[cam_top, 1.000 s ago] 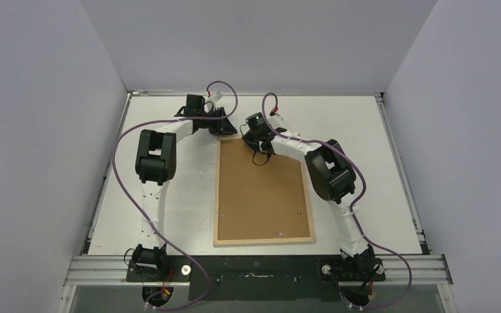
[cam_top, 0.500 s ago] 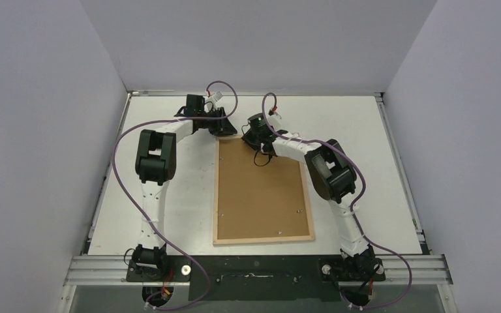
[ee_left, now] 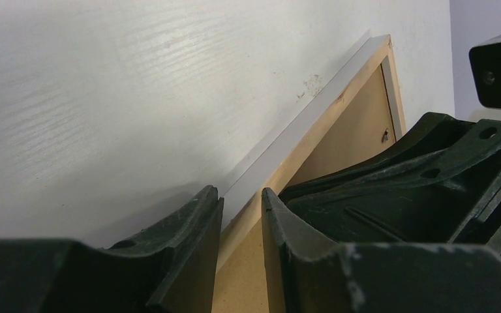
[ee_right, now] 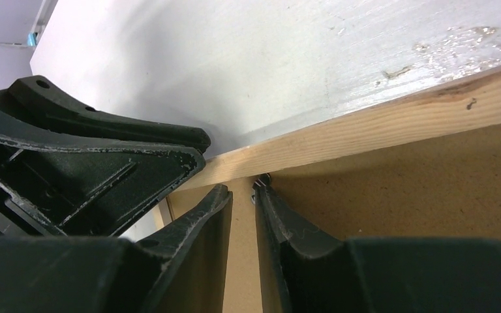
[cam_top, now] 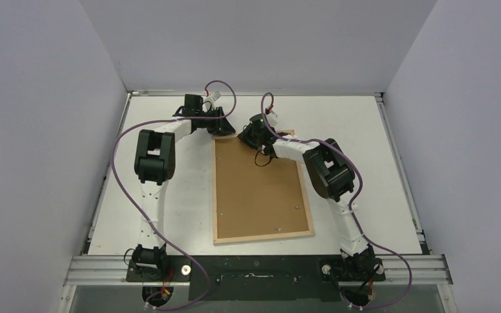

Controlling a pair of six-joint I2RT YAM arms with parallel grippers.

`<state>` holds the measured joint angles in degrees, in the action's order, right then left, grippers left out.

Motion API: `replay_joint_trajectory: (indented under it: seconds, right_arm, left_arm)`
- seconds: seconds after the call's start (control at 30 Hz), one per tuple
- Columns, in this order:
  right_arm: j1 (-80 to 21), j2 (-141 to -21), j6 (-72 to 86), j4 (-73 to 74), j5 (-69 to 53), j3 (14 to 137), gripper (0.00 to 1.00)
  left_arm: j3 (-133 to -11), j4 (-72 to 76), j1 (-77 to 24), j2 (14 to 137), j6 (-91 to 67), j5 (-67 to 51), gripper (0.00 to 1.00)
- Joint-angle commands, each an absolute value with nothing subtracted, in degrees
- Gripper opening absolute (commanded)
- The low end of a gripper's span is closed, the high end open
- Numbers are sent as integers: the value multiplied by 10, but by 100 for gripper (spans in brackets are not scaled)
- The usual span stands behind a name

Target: Put the photo into the frame

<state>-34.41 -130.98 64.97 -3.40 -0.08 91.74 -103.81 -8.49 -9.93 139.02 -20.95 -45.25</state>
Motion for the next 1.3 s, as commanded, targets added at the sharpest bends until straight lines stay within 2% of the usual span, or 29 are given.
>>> replay_joint_trajectory:
  seconds: [0.0, 0.23, 0.73, 1.03, 1.27]
  right_arm:
    - [-339, -1325, 623, -73, -19, 899, 23]
    - [-338, -1326, 575, -118, -40, 881, 26]
    - [-319, -1351, 543, -214, -109, 862, 41]
    - [-317, -1304, 513, -132, -15, 856, 44]
    - [-322, -1312, 507, -122, -38, 878, 44]
  left_arm:
    - [-1054, -105, -98, 1401, -196, -475, 27]
    - [-1064, -118, -96, 1410, -199, -479, 27]
    - [-1077, -132, -92, 1424, -203, -490, 27]
    - [-1092, -144, -89, 1430, -206, -480, 27]
    - [-1099, -139, -84, 1435, -218, -479, 27]
